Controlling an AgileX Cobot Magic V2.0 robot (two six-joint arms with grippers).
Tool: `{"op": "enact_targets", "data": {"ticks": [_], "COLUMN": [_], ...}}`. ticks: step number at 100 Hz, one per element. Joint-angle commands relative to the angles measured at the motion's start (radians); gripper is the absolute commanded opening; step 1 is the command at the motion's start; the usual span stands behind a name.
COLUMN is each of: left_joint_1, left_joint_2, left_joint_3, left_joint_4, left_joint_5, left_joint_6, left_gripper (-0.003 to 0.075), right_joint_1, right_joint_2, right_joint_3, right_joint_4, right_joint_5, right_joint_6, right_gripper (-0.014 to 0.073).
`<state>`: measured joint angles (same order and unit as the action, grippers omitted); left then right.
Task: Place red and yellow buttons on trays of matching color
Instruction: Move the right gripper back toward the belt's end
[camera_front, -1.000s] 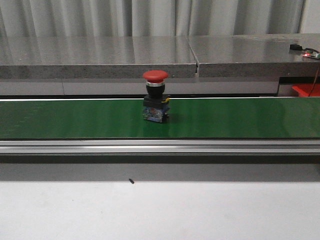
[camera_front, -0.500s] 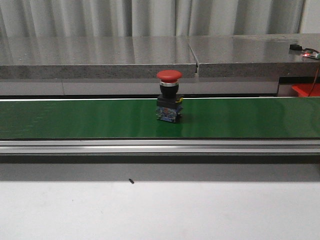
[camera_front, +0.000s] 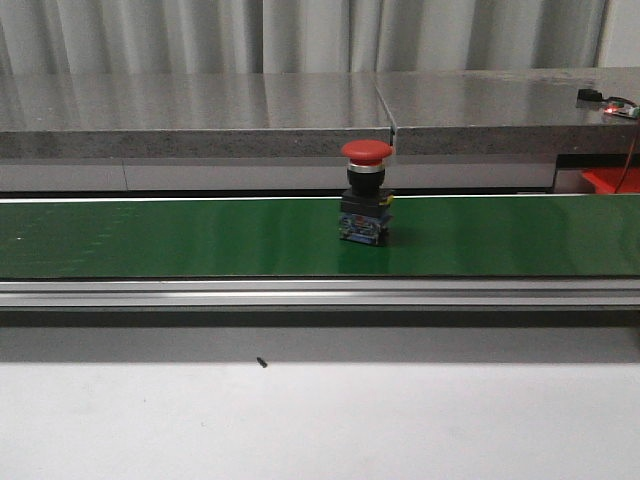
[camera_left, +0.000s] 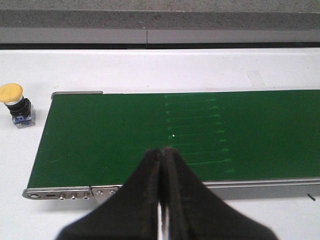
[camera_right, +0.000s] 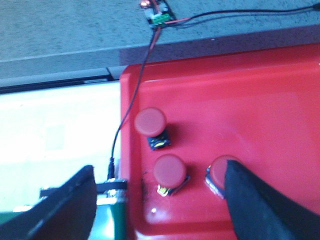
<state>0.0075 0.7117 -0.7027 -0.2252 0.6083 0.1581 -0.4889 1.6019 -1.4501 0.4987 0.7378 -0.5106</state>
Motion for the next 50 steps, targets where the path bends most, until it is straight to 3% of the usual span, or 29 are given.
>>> {"op": "enact_targets", "data": {"ticks": [1,21,50], "left_joint_1": [-0.008,-0.008,-0.008], "left_joint_2": [-0.003,-0.003,-0.003], "left_joint_3": [-0.027,-0.027,-0.027], "left_joint_4": [-0.010,-0.010,-0.010], "left_joint_5": [-0.072,-0.072,-0.072], "left_joint_6": [0.001,0.001,0.001], "left_gripper": [-0.0020,-0.0020,-0.0020], "right_joint_1": [0.023,0.152,0.373], "right_joint_2": [-0.113,-0.231,-0.244], "right_joint_3": [0.033,0.141,0.235], "right_joint_4": [0.021,0.021,0.018], "right_joint_5": [-0.031,-0.001,0.051], "right_joint_6": [-0.029,-0.050,-0.049], "right_gripper": [0.0538,0.0538,0.0538]}}
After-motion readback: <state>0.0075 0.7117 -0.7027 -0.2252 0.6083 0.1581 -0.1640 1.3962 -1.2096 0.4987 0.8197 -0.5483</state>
